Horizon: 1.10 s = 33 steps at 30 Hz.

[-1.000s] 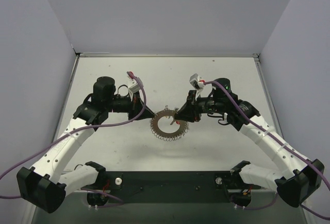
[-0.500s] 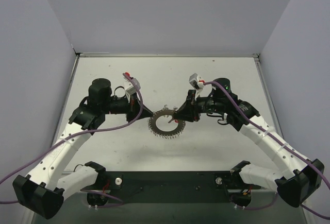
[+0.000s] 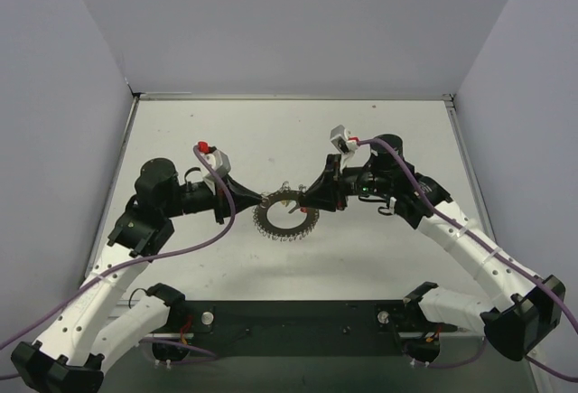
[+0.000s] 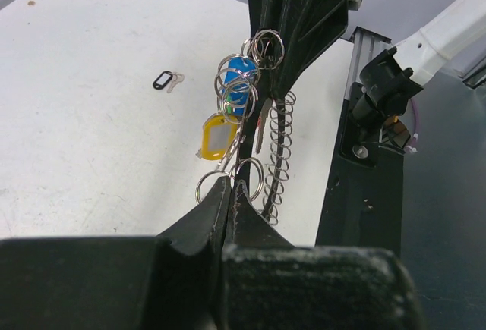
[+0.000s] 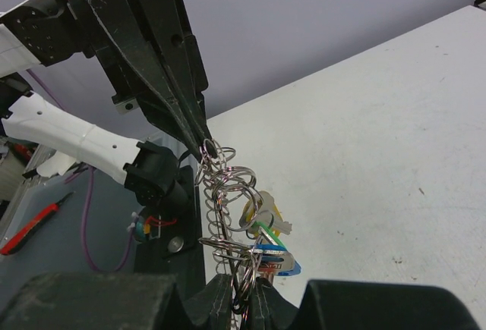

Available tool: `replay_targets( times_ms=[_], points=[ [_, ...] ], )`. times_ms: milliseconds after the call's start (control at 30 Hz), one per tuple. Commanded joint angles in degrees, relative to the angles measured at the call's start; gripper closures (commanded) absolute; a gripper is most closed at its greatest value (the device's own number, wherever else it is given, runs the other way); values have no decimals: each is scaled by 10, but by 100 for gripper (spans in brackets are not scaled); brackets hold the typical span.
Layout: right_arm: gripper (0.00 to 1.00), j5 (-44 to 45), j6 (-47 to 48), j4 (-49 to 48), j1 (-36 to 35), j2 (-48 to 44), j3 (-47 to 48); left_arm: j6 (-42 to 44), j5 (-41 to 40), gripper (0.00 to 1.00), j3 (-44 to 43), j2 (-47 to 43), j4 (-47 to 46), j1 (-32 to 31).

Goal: Put the keys on the keyring

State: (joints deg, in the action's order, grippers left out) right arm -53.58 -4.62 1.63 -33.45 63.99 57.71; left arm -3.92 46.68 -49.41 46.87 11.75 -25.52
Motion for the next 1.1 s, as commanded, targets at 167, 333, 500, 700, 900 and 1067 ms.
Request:
replay_targets(
  times_ms=[167,333,500,700,900,1067],
  points=[
    [100,-7,-35,-30,12,17,2,3,-51,100,4,-42,-67,1],
    [100,-17,-37,-39,11,14,-1,-1,-91,100,-9,-37,-48,1],
    [100,-18,-41,-42,11,13,-2,3,-63,100,-20,-21,-28,1],
    [100,-11,-43,-44,12,11,-1,20,-21,59,-47,14,15,1],
    [100,47,-86,-42,12,15,13,13,-138,35,-54,-4,39,-4],
    [100,93,-129,-31,12,34,29,11,-223,32,-73,-4,66,-20]
  ],
)
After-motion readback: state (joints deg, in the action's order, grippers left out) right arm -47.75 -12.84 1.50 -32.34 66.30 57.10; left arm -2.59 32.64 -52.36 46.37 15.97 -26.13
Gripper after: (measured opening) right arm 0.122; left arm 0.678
